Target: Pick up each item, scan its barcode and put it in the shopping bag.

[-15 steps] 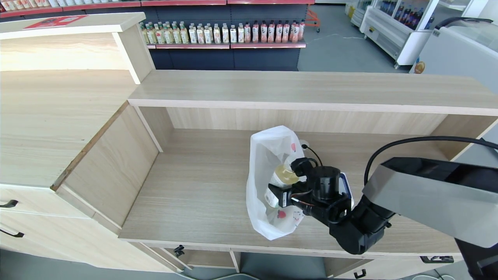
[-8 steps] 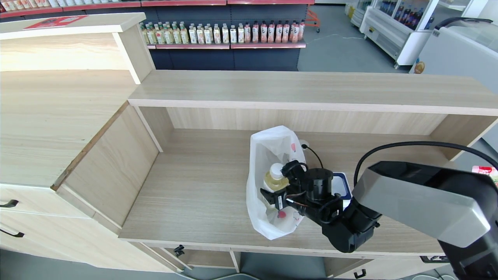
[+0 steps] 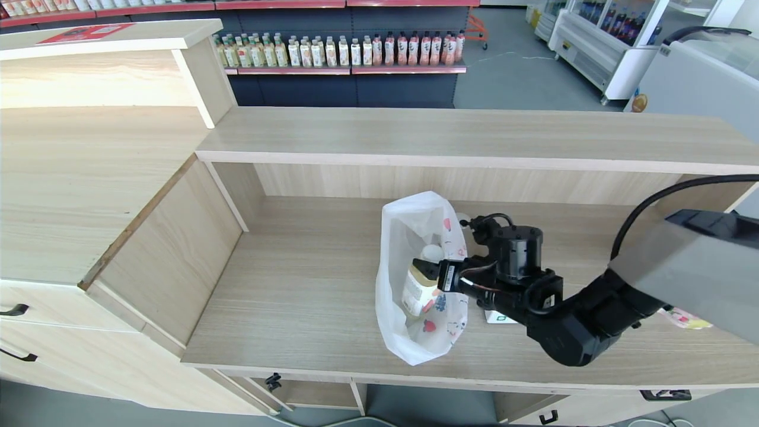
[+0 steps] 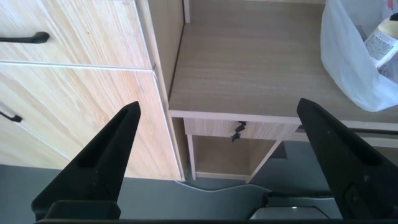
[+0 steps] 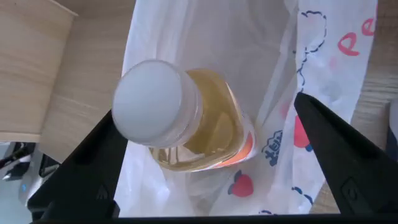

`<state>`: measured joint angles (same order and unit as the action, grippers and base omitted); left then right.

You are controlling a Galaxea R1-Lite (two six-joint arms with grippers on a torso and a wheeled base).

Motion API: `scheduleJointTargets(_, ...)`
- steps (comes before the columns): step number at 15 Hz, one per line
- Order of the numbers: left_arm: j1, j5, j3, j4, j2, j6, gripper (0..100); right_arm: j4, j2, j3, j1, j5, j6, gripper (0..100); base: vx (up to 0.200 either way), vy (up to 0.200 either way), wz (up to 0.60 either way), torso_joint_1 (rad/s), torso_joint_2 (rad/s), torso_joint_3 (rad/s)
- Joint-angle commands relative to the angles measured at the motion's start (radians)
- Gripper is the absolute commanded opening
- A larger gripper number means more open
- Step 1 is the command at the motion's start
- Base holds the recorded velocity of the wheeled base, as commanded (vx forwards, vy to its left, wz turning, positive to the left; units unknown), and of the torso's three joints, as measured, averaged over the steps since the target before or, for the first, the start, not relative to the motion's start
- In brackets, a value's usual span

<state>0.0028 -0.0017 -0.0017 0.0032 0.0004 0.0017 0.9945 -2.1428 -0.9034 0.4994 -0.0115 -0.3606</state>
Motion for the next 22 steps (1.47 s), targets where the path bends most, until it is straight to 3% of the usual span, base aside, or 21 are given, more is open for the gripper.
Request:
scheduleJointTargets(1, 0.000, 0.000, 0.000, 0.000, 0.000, 0.000, 100, -0.023, 0.211, 0.144, -0.068, 0.002, -0.020, 100, 0.000, 0.000, 0.00, 0.000, 0.00, 0.000)
scheduleJointTargets(3, 0.000, 0.000, 0.000, 0.000, 0.000, 0.000, 100, -0.033, 0.389, 0.290, -0.127, -0.007, 0.055, 100, 0.000, 0.000, 0.00, 0.000, 0.00, 0.000)
scheduleJointTargets(7, 0.000, 0.000, 0.000, 0.000, 0.000, 0.000, 100, -0.043, 0.581, 0.374, -0.133, 0.011, 0.161, 100, 0.000, 0.000, 0.00, 0.000, 0.00, 0.000)
scheduleJointTargets(8, 0.000, 0.000, 0.000, 0.000, 0.000, 0.000, 100, -0.048, 0.624, 0.394, -0.124, 0.064, 0.213, 100, 0.000, 0.000, 0.00, 0.000, 0.00, 0.000)
scheduleJointTargets(11, 0.000, 0.000, 0.000, 0.000, 0.000, 0.000, 100, -0.071, 0.715, 0.459, -0.038, 0.128, 0.221, 100, 0.000, 0.000, 0.00, 0.000, 0.00, 0.000)
scheduleJointTargets(12, 0.000, 0.000, 0.000, 0.000, 0.000, 0.000, 100, -0.071, 0.756, 0.502, 0.039, 0.209, 0.213, 100, 0.000, 0.000, 0.00, 0.000, 0.00, 0.000)
scheduleJointTargets(13, 0.000, 0.000, 0.000, 0.000, 0.000, 0.000, 100, -0.088, 0.787, 0.503, 0.050, 0.245, 0.201, 100, 0.000, 0.000, 0.00, 0.000, 0.00, 0.000)
scheduleJointTargets(14, 0.000, 0.000, 0.000, 0.000, 0.000, 0.000, 100, -0.132, 0.814, 0.500, 0.034, 0.254, 0.204, 100, 0.000, 0.000, 0.00, 0.000, 0.00, 0.000)
scheduleJointTargets(16, 0.000, 0.000, 0.000, 0.000, 0.000, 0.000, 100, -0.364, 0.919, 0.491, -0.048, 0.312, 0.262, 100, 0.000, 0.000, 0.00, 0.000, 0.00, 0.000)
scheduleJointTargets(18, 0.000, 0.000, 0.000, 0.000, 0.000, 0.000, 100, -0.603, 1.058, 0.403, -0.055, 0.317, 0.273, 100, 0.000, 0.000, 0.00, 0.000, 0.00, 0.000)
scheduleJointTargets(19, 0.000, 0.000, 0.000, 0.000, 0.000, 0.000, 100, -0.659, 1.074, 0.380, -0.078, 0.324, 0.262, 100, 0.000, 0.000, 0.00, 0.000, 0.00, 0.000)
scheduleJointTargets(20, 0.000, 0.000, 0.000, 0.000, 0.000, 0.000, 100, -0.657, 1.100, 0.391, -0.140, 0.331, 0.266, 100, 0.000, 0.000, 0.00, 0.000, 0.00, 0.000)
scheduleJointTargets(22, 0.000, 0.000, 0.000, 0.000, 0.000, 0.000, 100, -0.649, 1.133, 0.422, -0.183, 0.321, 0.256, 100, 0.000, 0.000, 0.00, 0.000, 0.00, 0.000)
